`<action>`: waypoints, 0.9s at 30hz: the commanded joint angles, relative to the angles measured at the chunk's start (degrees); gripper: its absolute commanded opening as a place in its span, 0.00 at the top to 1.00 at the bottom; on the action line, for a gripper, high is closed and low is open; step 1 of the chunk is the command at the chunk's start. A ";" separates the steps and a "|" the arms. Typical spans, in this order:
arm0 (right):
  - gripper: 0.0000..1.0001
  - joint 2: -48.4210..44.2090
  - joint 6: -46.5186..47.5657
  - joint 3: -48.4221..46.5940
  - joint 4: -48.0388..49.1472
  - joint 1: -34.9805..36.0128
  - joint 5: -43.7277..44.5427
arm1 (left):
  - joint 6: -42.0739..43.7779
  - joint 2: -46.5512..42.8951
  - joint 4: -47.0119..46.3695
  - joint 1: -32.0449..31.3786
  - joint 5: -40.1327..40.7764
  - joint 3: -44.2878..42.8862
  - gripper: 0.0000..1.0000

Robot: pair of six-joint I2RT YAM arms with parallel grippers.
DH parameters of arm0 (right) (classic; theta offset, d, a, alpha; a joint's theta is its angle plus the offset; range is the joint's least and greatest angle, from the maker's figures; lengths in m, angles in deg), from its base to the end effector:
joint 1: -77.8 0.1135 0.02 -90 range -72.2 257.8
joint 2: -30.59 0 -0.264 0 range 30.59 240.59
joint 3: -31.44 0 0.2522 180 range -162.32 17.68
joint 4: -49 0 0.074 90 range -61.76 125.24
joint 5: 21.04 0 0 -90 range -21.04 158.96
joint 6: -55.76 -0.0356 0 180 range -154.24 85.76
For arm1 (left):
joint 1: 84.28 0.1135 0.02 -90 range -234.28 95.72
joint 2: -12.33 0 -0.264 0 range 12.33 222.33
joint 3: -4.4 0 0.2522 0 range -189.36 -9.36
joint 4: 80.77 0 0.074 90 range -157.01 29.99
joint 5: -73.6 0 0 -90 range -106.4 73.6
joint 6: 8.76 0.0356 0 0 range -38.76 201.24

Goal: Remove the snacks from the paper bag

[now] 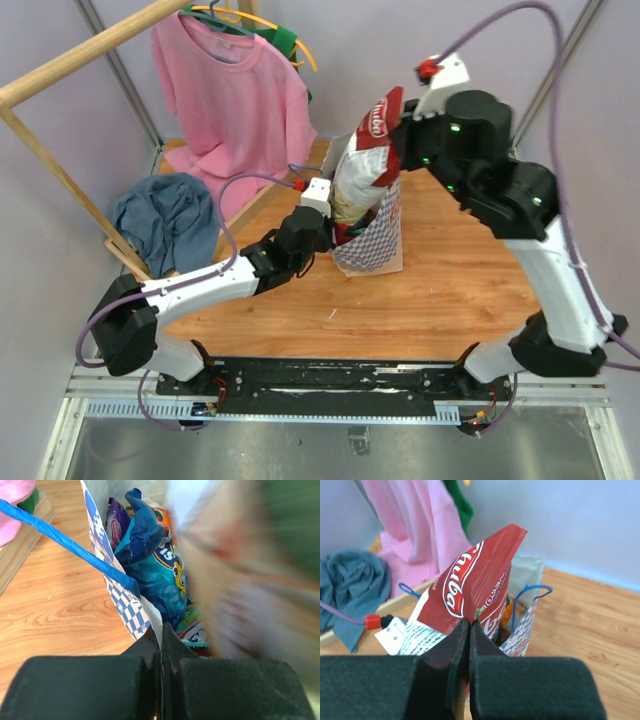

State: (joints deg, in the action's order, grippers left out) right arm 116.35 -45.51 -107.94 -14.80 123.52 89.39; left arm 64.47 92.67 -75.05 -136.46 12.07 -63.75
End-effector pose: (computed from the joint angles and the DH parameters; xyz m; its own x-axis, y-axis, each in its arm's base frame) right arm 0.1874 0.1744 0.5608 -0.2053 0.0518 -0.9773 -0.3986 0.9076 0.1319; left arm 0.2111 -0.2443 0.2881 -0.3007 -0.0263 -0.9534 0.3442 0.9293 -0.1342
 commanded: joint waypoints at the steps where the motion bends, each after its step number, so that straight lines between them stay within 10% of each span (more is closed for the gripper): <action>1: 0.99 -7.26 3.97 1.69 7.40 0.34 6.87 | 3.75 0.74 -0.95 0.87 3.11 -2.38 0.99; 27: 0.99 -29.55 12.41 15.19 12.83 0.25 26.68 | 7.37 -2.61 5.33 8.41 1.57 -0.45 0.99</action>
State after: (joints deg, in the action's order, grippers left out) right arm 85.27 -34.78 -95.87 -3.54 123.52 110.09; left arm 69.50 92.16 -67.94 -129.12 9.42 -64.21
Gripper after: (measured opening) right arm 0.022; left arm 0.014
